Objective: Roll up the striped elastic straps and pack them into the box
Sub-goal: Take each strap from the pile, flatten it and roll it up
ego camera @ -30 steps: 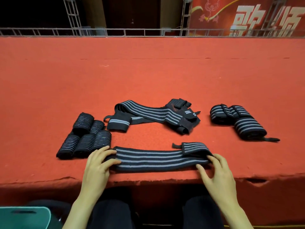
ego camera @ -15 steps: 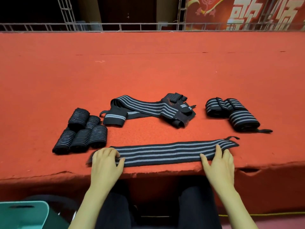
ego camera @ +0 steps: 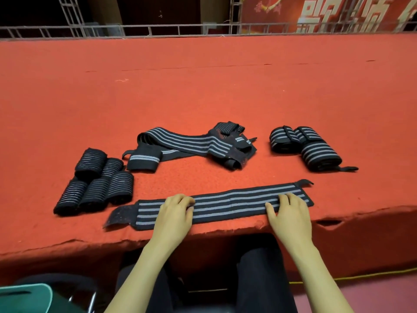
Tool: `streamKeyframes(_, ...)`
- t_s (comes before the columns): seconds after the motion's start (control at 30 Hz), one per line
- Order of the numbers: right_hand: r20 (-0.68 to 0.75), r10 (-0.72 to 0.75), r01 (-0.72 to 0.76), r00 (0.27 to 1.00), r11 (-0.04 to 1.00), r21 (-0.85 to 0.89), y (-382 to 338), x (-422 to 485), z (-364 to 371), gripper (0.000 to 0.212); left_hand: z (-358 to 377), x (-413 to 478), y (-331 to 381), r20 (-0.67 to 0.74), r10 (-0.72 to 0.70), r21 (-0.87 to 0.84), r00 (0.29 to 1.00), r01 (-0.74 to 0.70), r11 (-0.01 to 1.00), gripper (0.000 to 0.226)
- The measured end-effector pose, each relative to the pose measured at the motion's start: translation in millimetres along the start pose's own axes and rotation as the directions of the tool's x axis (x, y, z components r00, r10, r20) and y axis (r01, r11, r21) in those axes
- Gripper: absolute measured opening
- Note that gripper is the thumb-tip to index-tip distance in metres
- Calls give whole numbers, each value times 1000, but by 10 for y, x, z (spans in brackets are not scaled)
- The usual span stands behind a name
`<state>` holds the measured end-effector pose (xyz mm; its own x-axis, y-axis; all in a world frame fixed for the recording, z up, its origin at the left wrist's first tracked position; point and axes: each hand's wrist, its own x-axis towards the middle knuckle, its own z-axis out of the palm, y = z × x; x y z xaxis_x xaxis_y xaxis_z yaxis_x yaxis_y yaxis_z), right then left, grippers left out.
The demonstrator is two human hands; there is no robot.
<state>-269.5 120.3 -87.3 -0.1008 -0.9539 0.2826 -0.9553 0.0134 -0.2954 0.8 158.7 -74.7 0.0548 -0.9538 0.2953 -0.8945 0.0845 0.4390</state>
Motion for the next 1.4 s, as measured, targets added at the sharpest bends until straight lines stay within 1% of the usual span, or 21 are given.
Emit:
streamKeyframes(0.07, 24, -82, 80, 996, 996, 44, -47, 81, -6, 36, 15, 77, 83, 35, 6, 9, 999, -6, 1000, 22)
streamKeyframes(0.13, 134, -180, 169, 974, 981, 90, -151, 163, -51, 34, 11, 201, 158, 72, -9, 43, 997, 6, 999, 23)
streamKeyframes(0.23, 280, -376, 322, 883, 920, 221, -305, 342, -62, 34, -21, 459, 255, 136, -36, 94, 990, 23, 995, 24)
streamKeyframes(0.3, 351, -459, 358, 816, 879, 316, -451, 514, -52, 34, -37, 679, 299, 170, -47, 88, 984, 32, 996, 25)
streamKeyframes(0.33, 357, -472, 354, 806, 868, 348, -523, 610, -35, 35, -41, 795, 315, 180, -48, 77, 983, 34, 996, 26)
streamKeyframes(0.47, 195, -430, 351, 882, 874, 336, -783, 1064, 81, 43, 18, 1283, 333, 145, 1, 2, 989, -1, 1000, 35)
streamKeyframes(0.57, 127, -344, 279, 930, 889, 364, -874, 1447, 178, 41, 141, 1597, 396, 135, 120, -66, 984, -112, 992, 40)
streamKeyframes(0.63, 146, -297, 218, 944, 889, 402, -859, 1672, 228, 38, 250, 1751, 475, 150, 189, -87, 971, -177, 980, 42)
streamKeyframes(0.73, 261, -235, 102, 936, 894, 436, -777, 1846, 281, 37, 430, 1882, 551, 220, 221, -74, 950, -210, 975, 45)
streamKeyframes(0.83, 322, -211, 46, 923, 891, 451, -671, 1904, 368, 35, 570, 1939, 548, 266, 202, 3, 943, -211, 978, 48)
streamKeyframes(0.93, 332, -209, 14, 920, 864, 504, -582, 1960, 422, 33, 659, 1960, 560, 235, 211, 127, 949, -246, 961, 39)
streamKeyframes(0.97, 331, -212, 7, 919, 850, 526, -563, 1969, 423, 32, 668, 1961, 571, 209, 199, 135, 957, -230, 964, 34)
streamKeyframes(1.0, 325, -218, 5, 920, 837, 548, -547, 1977, 421, 31, 668, 1968, 578, 162, 155, 95, 974, -172, 981, 31)
streamKeyframes(1.07, 319, -214, -14, 923, 811, 585, -529, 1974, 416, 28, 622, 1990, 553, 82, -20, -83, 996, 26, 996, 27)
streamKeyframes(1.13, 346, -200, -63, 916, 782, 620, -546, 1936, 407, 27, 564, 1991, 472, 42, -185, -285, 982, 189, 940, 28)
streamKeyframes(1.17, 365, -209, -70, 907, 781, 621, -566, 1903, 402, 31, 537, 1967, 432, 39, -254, -379, 966, 250, 891, 29)
streamKeyframes(1.2, 379, -224, -56, 898, 796, 603, -593, 1865, 404, 40, 518, 1933, 391, 50, -314, -485, 948, 298, 822, 30)
streamKeyframes(1.23, 380, -240, -23, 893, 820, 572, -619, 1830, 422, 51, 513, 1894, 350, 74, -358, -613, 931, 326, 720, 30)
streamKeyframes(1.3, 359, -260, 45, 896, 859, 511, -661, 1788, 488, 65, 463, 1789, 296, 133, -426, -818, 895, 342, 463, 27)
streamKeyframes(1.33, 355, -254, 54, 900, 872, 487, -673, 1787, 521, 68, 420, 1737, 257, 131, -454, -859, 881, 329, 391, 27)
streamKeyframes(1.4, 365, -225, 43, 903, 895, 445, -683, 1804, 575, 69, 301, 1626, 183, 93, -495, -897, 864, 288, 334, 26)
